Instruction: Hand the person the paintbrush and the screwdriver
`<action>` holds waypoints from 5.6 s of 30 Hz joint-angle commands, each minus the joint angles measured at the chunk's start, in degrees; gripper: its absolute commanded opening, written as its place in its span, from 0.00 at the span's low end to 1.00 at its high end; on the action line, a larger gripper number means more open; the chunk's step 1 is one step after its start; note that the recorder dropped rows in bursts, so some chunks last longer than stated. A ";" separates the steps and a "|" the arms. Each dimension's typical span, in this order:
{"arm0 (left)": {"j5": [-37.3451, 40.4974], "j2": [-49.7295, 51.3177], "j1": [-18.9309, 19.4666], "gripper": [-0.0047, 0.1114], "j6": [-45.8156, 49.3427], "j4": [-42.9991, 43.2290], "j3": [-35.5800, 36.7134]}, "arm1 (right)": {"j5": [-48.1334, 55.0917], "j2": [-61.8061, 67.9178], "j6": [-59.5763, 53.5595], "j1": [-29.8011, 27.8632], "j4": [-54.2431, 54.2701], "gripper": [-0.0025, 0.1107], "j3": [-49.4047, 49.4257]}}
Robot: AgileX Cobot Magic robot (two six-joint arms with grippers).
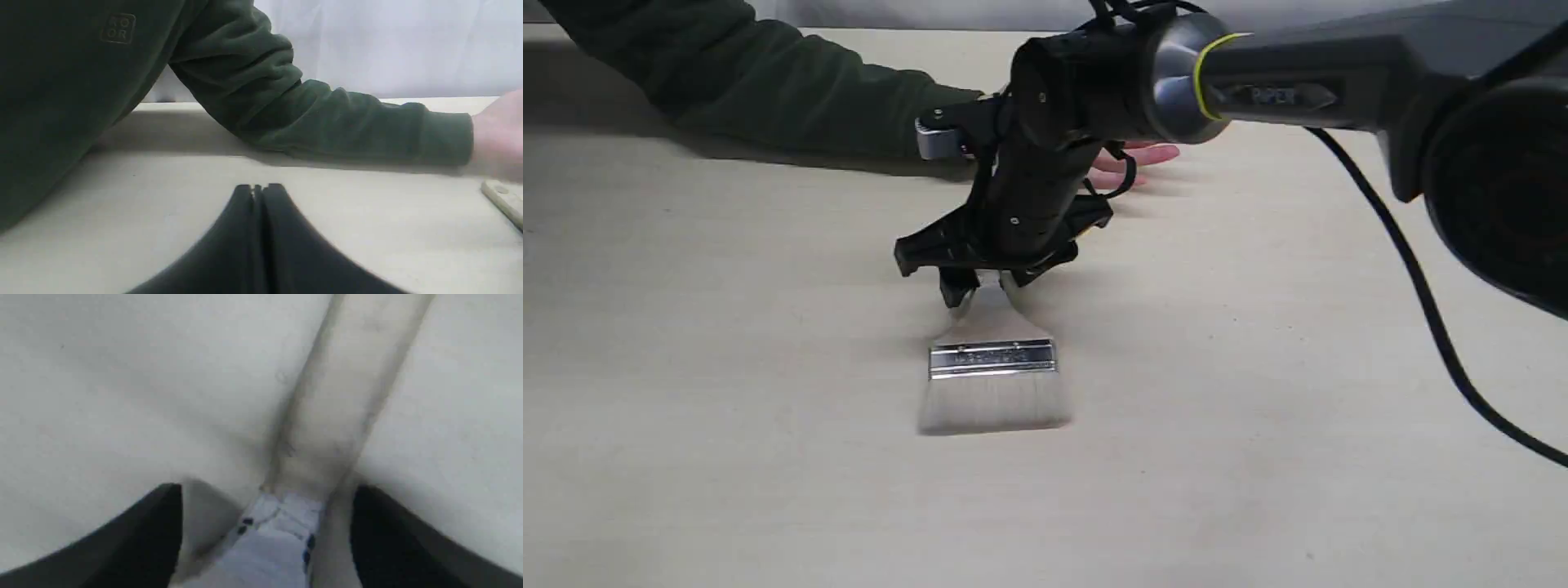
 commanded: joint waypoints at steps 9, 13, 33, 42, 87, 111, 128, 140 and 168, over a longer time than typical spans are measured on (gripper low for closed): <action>-0.19 -0.14 -0.11 0.04 -0.12 -0.07 0.12 | 13.15 5.78 10.20 2.54 -13.37 0.57 -6.82; -0.19 -0.14 -0.11 0.04 -0.12 -0.07 0.12 | 13.26 5.67 9.66 2.54 -13.37 0.48 -6.82; -0.19 -0.14 -0.11 0.04 -0.12 -0.07 0.12 | 13.15 -1.13 -2.69 2.54 -8.19 0.06 -3.87; -0.03 -0.14 -0.11 0.04 -0.12 -0.19 0.12 | 4.10 -15.72 -3.27 2.54 -8.86 0.06 5.77; -0.30 -0.14 -0.11 0.04 -0.12 -0.07 0.12 | 2.22 2.71 9.75 -7.79 -26.81 0.39 -19.45; -0.13 -0.14 -0.11 0.04 -0.12 -0.24 0.12 | -8.76 -35.63 13.43 -4.94 -28.55 0.09 20.11; -0.19 -0.14 -0.11 0.04 -0.12 -0.08 0.12 | -30.43 -83.92 21.84 0.49 -29.94 0.06 64.68; -0.19 -0.14 -0.11 0.04 -0.12 -0.08 0.12 | -46.60 -103.03 24.80 0.49 -29.58 0.06 83.01; -0.15 -0.14 -0.11 0.04 -0.12 -0.21 0.12 | -48.99 -123.62 5.50 0.39 -30.11 0.06 92.39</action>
